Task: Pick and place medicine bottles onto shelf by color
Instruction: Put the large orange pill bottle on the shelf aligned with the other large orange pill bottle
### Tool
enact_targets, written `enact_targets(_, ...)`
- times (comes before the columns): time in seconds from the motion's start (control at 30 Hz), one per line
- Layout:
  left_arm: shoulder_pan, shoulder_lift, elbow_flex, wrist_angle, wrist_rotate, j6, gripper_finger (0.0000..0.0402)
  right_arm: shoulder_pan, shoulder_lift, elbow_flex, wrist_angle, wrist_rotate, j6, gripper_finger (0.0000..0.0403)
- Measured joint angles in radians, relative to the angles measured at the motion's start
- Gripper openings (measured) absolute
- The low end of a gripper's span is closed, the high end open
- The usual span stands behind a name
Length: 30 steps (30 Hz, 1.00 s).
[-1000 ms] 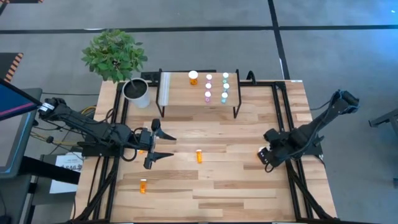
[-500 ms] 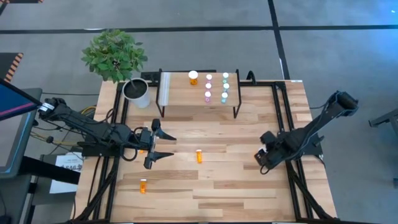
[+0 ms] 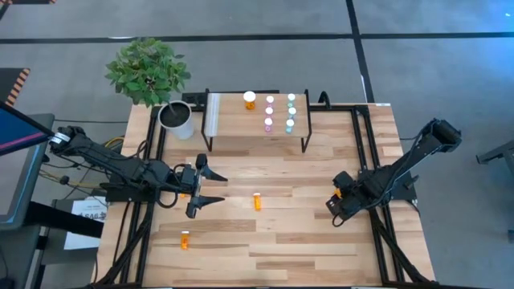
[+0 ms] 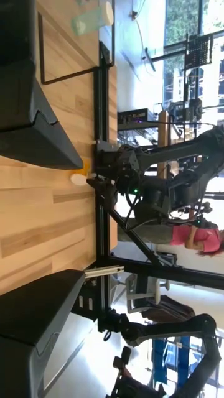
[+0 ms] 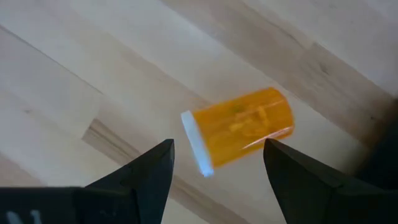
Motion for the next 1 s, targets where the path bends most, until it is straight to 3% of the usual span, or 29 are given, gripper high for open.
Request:
enact_targets(0.2, 0.0, 0.0, 0.0, -0.007, 0.0, -0.003, 0.0265, -0.021, 0.0, 0.0, -0.014, -0.042, -0.076, 0.0272)
enact_targets(0.63, 0.0, 0.0, 0.0, -0.008, -0.001, -0.004, 0.0265, -0.084, 0.027, 0.05, -0.167, -0.093, -0.736, 0.0272)
enact_targets(0.8, 0.0, 0.0, 0.0, -0.014, -0.001, -0.004, 0.0265, -0.106, 0.119, 0.048, -0.157, -0.093, -0.986, 0.0272)
enact_targets(1.0, 0.0, 0.0, 0.0, -0.023, -0.002, -0.004, 0.0265, -0.126, 0.273, 0.047, -0.155, -0.071, -1.149, 0.0272)
